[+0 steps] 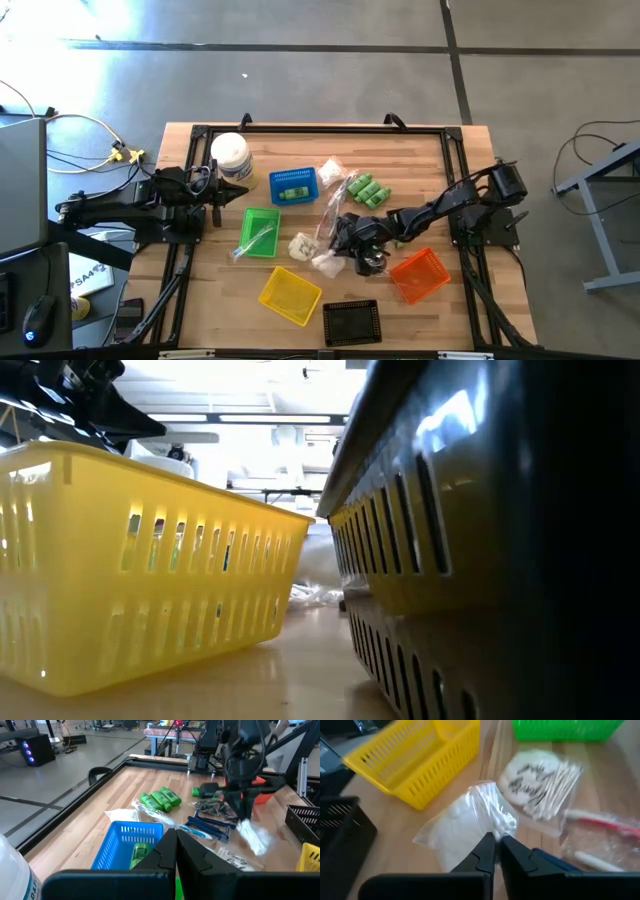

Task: Pick & Place Travel size toiletries
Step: Put the white cotton pack into the yellow bin

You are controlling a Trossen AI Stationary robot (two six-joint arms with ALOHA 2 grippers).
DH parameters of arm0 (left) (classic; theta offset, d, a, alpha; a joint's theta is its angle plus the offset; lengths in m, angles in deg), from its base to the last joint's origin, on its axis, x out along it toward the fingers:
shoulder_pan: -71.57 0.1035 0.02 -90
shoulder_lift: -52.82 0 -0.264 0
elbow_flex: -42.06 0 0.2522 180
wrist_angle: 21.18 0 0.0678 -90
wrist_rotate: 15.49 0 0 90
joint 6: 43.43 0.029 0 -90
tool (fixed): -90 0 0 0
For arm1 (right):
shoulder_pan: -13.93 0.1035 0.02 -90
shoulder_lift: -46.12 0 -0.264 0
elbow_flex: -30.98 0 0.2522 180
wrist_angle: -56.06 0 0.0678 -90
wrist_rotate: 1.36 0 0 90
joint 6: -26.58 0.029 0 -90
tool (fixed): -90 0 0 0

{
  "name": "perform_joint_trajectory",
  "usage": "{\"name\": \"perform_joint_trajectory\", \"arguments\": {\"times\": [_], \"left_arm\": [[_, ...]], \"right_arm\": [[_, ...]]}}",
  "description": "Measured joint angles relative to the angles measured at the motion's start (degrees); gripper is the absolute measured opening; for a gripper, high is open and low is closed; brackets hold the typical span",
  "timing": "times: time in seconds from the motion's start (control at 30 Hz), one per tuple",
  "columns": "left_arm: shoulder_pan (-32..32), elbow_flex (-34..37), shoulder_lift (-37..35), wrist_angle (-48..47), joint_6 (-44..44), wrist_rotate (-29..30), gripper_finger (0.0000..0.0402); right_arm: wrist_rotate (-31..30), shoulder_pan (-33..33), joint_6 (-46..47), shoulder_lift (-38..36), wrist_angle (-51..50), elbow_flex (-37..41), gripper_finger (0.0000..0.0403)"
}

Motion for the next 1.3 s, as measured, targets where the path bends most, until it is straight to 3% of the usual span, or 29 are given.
{"name": "perform_joint_trajectory", "arguments": {"times": [0.37,0.6,0.77,1.07,1.3], "left_arm": [[0.0,0.0,0.0,0.0,0.0,0.0,0.0],[0.0,0.0,0.0,0.0,0.0,0.0,0.0],[0.0,0.0,0.0,0.0,0.0,0.0,0.0],[0.0,0.0,0.0,0.0,0.0,0.0,0.0],[0.0,0.0,0.0,0.0,0.0,0.0,0.0]], "right_arm": [[-3.8,0.0,-8.8,-12.9,-4.1,-0.1,0.0011],[-3.7,0.0,-10.2,-15.8,-8.4,-6.3,0.0007],[-3.3,0.2,-10.3,-9.6,-10.8,-13.9,0.0008],[5.2,2.6,-10.0,6.9,-12.2,-26.8,0.001],[7.1,3.9,-6.4,15.8,-12.3,-33.3,0.001]]}}
